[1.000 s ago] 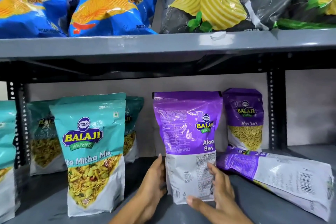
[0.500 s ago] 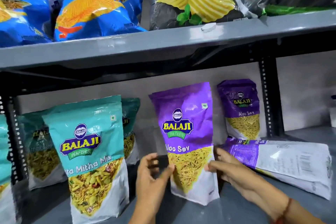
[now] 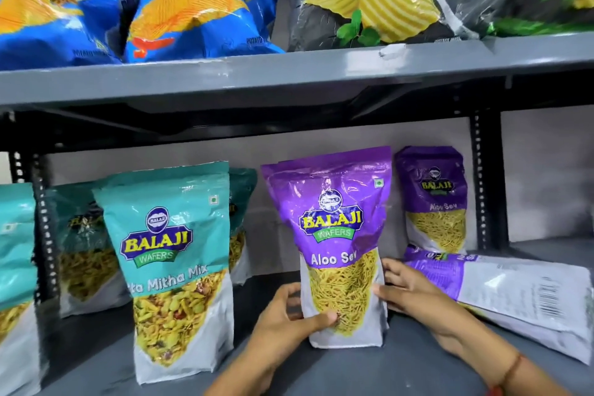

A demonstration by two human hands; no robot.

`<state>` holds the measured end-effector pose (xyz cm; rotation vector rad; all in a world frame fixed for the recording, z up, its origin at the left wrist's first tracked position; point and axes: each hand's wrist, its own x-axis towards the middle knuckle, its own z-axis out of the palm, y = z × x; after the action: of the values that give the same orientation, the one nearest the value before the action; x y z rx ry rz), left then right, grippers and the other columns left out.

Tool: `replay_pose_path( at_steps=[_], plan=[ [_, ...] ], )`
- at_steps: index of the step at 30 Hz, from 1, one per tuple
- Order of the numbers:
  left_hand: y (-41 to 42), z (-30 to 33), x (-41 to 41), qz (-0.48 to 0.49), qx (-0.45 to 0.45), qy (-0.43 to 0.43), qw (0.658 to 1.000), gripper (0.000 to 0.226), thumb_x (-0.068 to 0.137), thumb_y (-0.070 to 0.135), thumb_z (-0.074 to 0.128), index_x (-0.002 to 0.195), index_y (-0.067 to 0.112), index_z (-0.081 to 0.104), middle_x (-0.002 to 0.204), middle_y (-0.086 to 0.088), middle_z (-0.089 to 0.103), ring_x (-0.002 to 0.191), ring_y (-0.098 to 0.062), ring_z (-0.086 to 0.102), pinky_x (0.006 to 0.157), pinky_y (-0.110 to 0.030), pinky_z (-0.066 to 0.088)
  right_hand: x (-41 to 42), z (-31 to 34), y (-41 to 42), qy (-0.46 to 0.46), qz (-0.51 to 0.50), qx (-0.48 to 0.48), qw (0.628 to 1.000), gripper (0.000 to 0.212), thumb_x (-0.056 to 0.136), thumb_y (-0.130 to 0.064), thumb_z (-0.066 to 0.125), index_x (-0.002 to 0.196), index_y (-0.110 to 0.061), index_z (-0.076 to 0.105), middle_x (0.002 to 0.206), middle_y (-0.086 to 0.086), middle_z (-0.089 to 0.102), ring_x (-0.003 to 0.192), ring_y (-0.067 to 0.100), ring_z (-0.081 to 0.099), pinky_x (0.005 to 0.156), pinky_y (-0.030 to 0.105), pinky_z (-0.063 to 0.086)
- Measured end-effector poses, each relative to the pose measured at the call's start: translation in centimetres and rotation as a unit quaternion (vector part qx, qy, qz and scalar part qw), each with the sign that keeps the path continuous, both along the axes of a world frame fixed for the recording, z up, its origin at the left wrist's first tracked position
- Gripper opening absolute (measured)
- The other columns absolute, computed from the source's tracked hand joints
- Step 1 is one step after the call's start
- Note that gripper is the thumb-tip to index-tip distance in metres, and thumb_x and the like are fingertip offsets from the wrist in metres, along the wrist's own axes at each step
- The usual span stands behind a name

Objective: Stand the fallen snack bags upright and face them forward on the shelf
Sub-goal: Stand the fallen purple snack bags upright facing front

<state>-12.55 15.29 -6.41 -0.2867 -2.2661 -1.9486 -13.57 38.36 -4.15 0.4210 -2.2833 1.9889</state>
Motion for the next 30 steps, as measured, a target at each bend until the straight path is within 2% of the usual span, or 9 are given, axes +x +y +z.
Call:
replay_pose_path(
  at_steps=[5, 9, 11, 15, 18, 21, 23, 27, 30],
  plan=[
    [2.2, 1.1, 2.3, 0.177, 0.065, 0.125, 0.974, 0.096, 0.068, 0.015, 0.087, 0.147, 0.026, 0.034, 0.138, 0.007, 0.040, 0.129, -0.017, 0.046, 0.110, -0.037, 0.039, 1.2, 0.6, 0.2, 0.058, -0.057, 0.000, 0.997, 0.053, 0.090, 0.002, 0.063, 0.138, -0.016, 0.047, 0.131, 0.008, 0.060, 0.109, 0.012, 0.061, 0.090, 0.020, 0.048],
    [5.8, 4.3, 6.4, 0.194, 0.120, 0.301, 0.926, 0.088, 0.062, 0.039, 0.079, 0.138, 0.048, 0.034, 0.133, 0.029, 0.038, 0.131, -0.001, 0.042, 0.104, -0.021, 0.035, 3.3, 2.3, 1.5, 0.146, -0.124, -0.006, 0.981, 0.051, 0.088, -0.006, 0.068, 0.130, -0.031, 0.055, 0.127, -0.009, 0.062, 0.116, 0.001, 0.059, 0.085, 0.010, 0.050],
    [8.2, 5.5, 7.8, 0.131, 0.172, 0.309, 0.926, 0.084, 0.060, 0.042, 0.076, 0.135, 0.049, 0.040, 0.134, 0.023, 0.044, 0.130, 0.000, 0.044, 0.104, -0.025, 0.040, 4.2, 3.8, 2.8, 0.204, -0.169, 0.024, 0.964, 0.047, 0.087, -0.007, 0.070, 0.127, -0.031, 0.059, 0.122, -0.014, 0.065, 0.114, -0.005, 0.060, 0.083, 0.008, 0.052],
    [13.4, 5.8, 8.2, 0.022, 0.248, 0.172, 0.953, 0.068, 0.075, 0.004, 0.079, 0.122, 0.043, 0.049, 0.137, 0.008, 0.050, 0.114, 0.007, 0.054, 0.090, -0.016, 0.050, 4.5, 6.6, 7.8, 0.239, -0.252, 0.081, 0.934, 0.039, 0.087, -0.007, 0.070, 0.120, -0.025, 0.063, 0.115, -0.006, 0.068, 0.107, 0.005, 0.063, 0.094, 0.025, 0.051],
    [17.3, 4.9, 7.0, -0.019, 0.313, -0.019, 0.949, 0.066, 0.080, -0.016, 0.066, 0.129, 0.024, 0.049, 0.140, -0.012, 0.049, 0.096, -0.006, 0.059, 0.069, -0.014, 0.053, 3.3, 7.9, 13.3, 0.175, -0.253, 0.169, 0.937, 0.031, 0.089, -0.009, 0.068, 0.119, -0.013, 0.065, 0.115, 0.005, 0.069, 0.109, 0.018, 0.065, 0.099, 0.031, 0.047],
    [19.4, 3.1, 5.3, -0.031, 0.346, -0.166, 0.923, 0.055, 0.080, -0.010, 0.068, 0.128, 0.012, 0.054, 0.125, -0.016, 0.059, 0.078, -0.012, 0.055, 0.061, -0.029, 0.052, 1.0, 7.4, 18.5, 0.087, -0.232, 0.223, 0.943, 0.031, 0.091, -0.007, 0.065, 0.122, -0.004, 0.063, 0.118, 0.015, 0.069, 0.111, 0.025, 0.063, 0.106, 0.034, 0.043],
    [20.6, 2.6, 5.4, -0.056, 0.324, -0.230, 0.916, 0.022, 0.076, 0.004, 0.074, 0.093, 0.009, 0.061, 0.095, -0.011, 0.057, 0.078, -0.022, 0.052, 0.072, -0.036, 0.048, -0.7, 6.4, 21.3, 0.017, -0.198, 0.257, 0.946, 0.029, 0.094, -0.017, 0.063, 0.121, -0.008, 0.064, 0.122, 0.011, 0.068, 0.108, 0.014, 0.059, 0.109, 0.030, 0.040],
    [23.6, 2.0, 5.5, -0.103, 0.272, -0.238, 0.927, 0.017, 0.079, -0.002, 0.073, 0.066, -0.002, 0.062, 0.043, -0.010, 0.056, 0.045, -0.019, 0.052, 0.061, -0.032, 0.038, -2.3, 4.9, 23.8, -0.128, -0.079, 0.292, 0.944, 0.029, 0.095, -0.043, 0.055, 0.097, -0.023, 0.076, 0.099, -0.013, 0.075, 0.088, -0.003, 0.071, 0.065, 0.002, 0.049],
    [27.0, 1.9, 5.1, -0.065, 0.281, -0.235, 0.928, 0.013, 0.082, -0.012, 0.066, 0.095, -0.010, 0.066, 0.066, -0.020, 0.072, 0.062, -0.028, 0.067, 0.071, -0.042, 0.050, -2.6, 4.4, 24.6, -0.169, 0.006, 0.233, 0.958, 0.033, 0.085, -0.052, 0.059, 0.098, -0.029, 0.078, 0.105, -0.006, 0.079, 0.095, 0.008, 0.075, 0.066, 0.013, 0.056]
  ],
)
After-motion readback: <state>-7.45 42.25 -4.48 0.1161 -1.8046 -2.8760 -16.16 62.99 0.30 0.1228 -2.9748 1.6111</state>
